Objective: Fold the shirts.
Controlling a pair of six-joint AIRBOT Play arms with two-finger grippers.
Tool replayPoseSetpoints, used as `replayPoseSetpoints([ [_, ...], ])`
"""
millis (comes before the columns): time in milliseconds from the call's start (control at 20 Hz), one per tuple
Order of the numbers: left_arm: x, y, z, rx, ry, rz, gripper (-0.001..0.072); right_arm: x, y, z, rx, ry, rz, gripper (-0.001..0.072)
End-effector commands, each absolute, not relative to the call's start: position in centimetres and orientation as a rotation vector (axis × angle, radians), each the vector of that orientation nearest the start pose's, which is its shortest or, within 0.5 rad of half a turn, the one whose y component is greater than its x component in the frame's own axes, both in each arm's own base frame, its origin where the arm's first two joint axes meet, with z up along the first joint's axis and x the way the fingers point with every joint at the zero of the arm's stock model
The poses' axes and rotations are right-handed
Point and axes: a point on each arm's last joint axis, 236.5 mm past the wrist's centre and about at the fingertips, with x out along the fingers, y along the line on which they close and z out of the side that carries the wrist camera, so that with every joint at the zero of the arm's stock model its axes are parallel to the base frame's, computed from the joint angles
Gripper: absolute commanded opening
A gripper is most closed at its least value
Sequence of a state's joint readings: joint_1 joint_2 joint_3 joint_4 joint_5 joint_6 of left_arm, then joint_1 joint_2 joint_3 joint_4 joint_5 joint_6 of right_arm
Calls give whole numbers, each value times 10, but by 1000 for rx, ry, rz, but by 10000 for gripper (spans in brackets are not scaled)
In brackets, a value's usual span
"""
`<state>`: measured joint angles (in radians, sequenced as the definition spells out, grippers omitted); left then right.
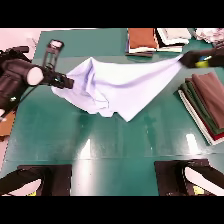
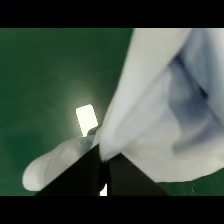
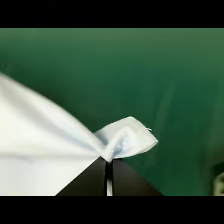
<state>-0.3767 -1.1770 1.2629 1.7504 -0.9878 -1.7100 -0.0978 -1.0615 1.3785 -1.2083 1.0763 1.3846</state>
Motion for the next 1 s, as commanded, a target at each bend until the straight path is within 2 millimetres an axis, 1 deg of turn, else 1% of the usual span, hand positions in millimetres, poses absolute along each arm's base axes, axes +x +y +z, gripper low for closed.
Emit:
replayPoseSetpoints([
  [0, 412, -109, 185, 172, 693, -141, 29, 375, 0, 313, 90, 478, 118, 17],
  [50, 409, -108, 212, 155, 637, -143, 28, 361, -6, 335, 78, 421, 94, 17],
  [100, 404, -106, 243, 136, 569, -145, 29, 349, -12, 354, 70, 373, 71, 17],
  [200, 388, -99, 312, 92, 420, -151, 28, 324, -19, 385, 53, 290, 28, 17],
  [250, 377, -95, 348, 67, 341, -155, 28, 312, -23, 399, 45, 252, 8, 17],
  [350, 341, -83, 424, 9, 169, -166, 29, 294, -26, 420, 28, 193, -22, 17],
  [400, 323, -77, 454, -16, 99, -172, 28, 287, -26, 428, 22, 175, -32, 17],
  [450, 303, -72, 481, -36, 40, -186, 28, 281, -27, 435, 15, 165, -40, 17],
  [500, 284, -69, 500, -39, 4, -204, 28, 277, -26, 439, 8, 166, -40, 17],
  [550, 268, -70, 513, -39, -16, -234, 28, 275, -25, 442, 3, 178, -38, 17],
  [600, 255, -72, 523, -41, -31, -264, 28, 274, -23, 444, -4, 200, -31, 17],
  [650, 245, -77, 526, -42, -31, -299, 28, 276, -23, 443, -8, 227, -24, 17],
  [700, 241, -82, 524, -45, -16, -324, 28, 280, -22, 441, -9, 259, -12, 17],
  [750, 240, -89, 515, -29, 19, -352, 28, 285, -23, 438, -9, 295, 0, 16],
  [800, 246, -93, 498, -12, 82, -356, 28, 292, -24, 431, -7, 341, 9, 17],
  [850, 257, -97, 473, 4, 173, -354, 28, 300, -26, 422, -2, 389, 18, 16],
  [900, 269, -102, 444, 27, 272, -351, 28, 309, -29, 411, 21, 438, 22, 16],
  [950, 283, -107, 408, 50, 387, -348, 28, 321, -32, 397, 44, 492, 31, 16],
])
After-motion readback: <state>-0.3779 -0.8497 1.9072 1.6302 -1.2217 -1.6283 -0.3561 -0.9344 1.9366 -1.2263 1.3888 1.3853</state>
